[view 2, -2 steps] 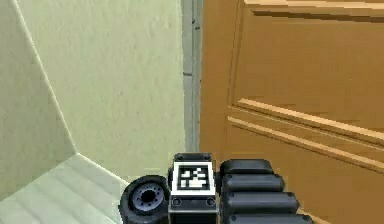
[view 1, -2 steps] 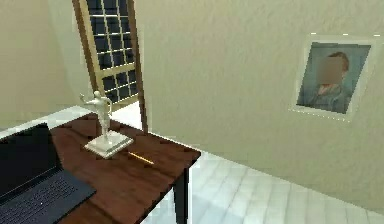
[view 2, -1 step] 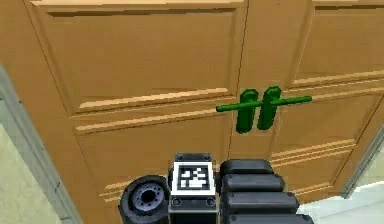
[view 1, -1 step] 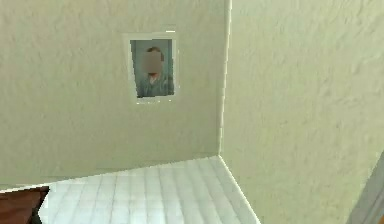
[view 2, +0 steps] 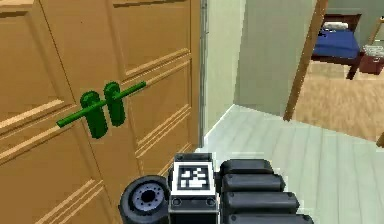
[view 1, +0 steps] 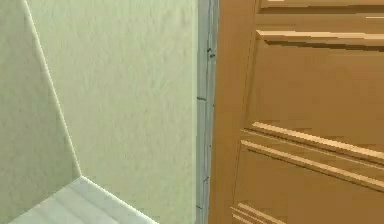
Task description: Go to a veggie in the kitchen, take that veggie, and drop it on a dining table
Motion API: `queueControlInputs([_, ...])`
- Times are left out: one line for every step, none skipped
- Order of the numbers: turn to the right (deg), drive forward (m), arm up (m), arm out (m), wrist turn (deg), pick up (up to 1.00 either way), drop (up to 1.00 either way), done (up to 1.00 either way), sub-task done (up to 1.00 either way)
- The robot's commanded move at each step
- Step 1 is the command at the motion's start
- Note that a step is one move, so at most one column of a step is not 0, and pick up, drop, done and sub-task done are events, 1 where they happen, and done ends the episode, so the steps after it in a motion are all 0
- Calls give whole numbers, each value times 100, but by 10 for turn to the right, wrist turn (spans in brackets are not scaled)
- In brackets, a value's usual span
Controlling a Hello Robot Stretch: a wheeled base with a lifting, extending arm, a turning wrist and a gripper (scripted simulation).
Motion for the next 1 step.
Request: queueControlInputs([450, 0, 0, 0, 0, 0, 0, 0, 0])
